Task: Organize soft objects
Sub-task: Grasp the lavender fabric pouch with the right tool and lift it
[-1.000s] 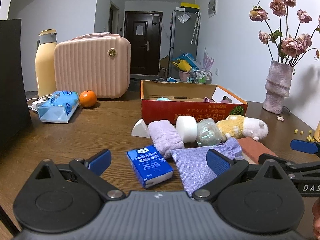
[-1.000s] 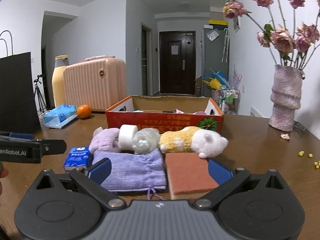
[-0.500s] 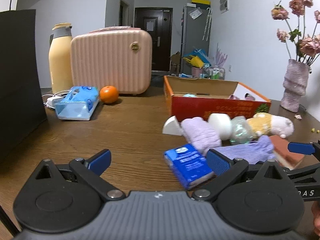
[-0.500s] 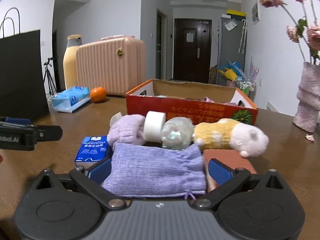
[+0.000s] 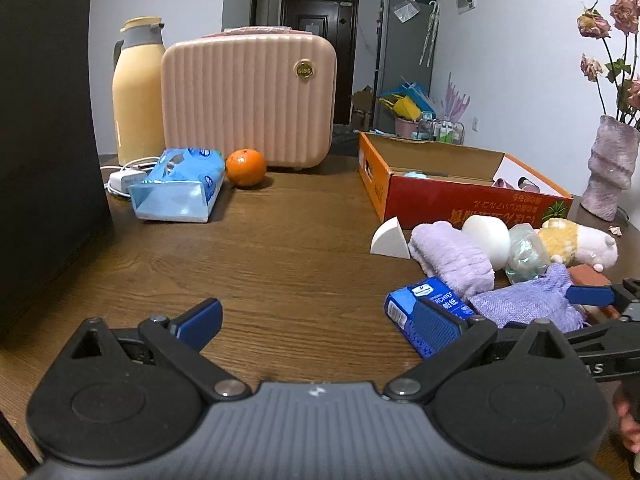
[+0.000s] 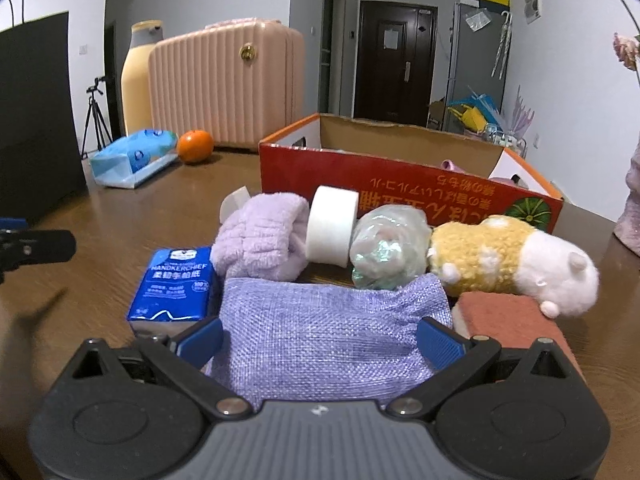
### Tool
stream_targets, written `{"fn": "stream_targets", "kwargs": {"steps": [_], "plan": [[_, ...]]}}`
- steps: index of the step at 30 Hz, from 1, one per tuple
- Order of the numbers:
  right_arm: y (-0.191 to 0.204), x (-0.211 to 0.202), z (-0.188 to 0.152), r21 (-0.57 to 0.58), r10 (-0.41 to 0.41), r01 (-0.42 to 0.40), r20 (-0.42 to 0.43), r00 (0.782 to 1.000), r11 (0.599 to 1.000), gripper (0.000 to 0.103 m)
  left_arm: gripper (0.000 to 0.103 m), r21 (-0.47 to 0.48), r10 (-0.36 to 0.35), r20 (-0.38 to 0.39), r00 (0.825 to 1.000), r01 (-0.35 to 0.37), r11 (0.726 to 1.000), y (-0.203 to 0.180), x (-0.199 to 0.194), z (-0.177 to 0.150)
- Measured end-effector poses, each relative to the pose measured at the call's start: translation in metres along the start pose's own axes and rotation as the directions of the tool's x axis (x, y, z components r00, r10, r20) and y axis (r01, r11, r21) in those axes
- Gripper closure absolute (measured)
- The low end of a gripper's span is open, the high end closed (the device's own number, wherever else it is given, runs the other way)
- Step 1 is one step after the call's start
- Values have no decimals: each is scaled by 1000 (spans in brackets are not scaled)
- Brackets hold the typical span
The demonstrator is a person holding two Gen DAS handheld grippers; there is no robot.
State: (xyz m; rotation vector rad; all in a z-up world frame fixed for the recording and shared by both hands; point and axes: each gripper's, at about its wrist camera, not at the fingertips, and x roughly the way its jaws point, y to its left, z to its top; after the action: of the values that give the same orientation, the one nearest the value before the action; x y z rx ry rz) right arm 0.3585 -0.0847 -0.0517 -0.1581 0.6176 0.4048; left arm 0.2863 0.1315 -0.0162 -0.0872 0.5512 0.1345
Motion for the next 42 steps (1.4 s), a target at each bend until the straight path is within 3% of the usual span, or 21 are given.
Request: {"fn": "stream_targets", "kwargs": {"steps": [9,20,23,25,27,28,31,42], "plan": [[-5,12,0,32,38,-37,-38,999,999,0,0,-6,-15,-8,1000,15,1000,0,0,-1],[3,11,-4,-31,34,-36,-50,998,999,6,0,-11,-11,-14,1000,11,1000,1,1,0],[1,9,-3,-25,41,-42,-44,998,999,18,0,-9,-12,-17,1000,12,1000,1,2,-1],[2,6,-3,-32,59,-60,-36,998,998,38,0,-8,-10,-14,1000,10,1000,0,2,-1],[4,4,-4,-43,72,-74,-30,997,996,44,0,-10,-9,-9,1000,9,1000,-1,2,-1],[5,3,-4,-47,69,-71,-26,997,996,52,0,-10,-7,-7,1000,7,1000,-1,3,-1],[2,1,-2,-30,68,-69,-13,998,997,56,0,-13,-1,-4,1000,1,1000,-2,5,-2],[-14,-33,4,29,70,-75,137,988,997,57,0,-41,18,-2,1000,-18,999,-14,11,-2]]}}
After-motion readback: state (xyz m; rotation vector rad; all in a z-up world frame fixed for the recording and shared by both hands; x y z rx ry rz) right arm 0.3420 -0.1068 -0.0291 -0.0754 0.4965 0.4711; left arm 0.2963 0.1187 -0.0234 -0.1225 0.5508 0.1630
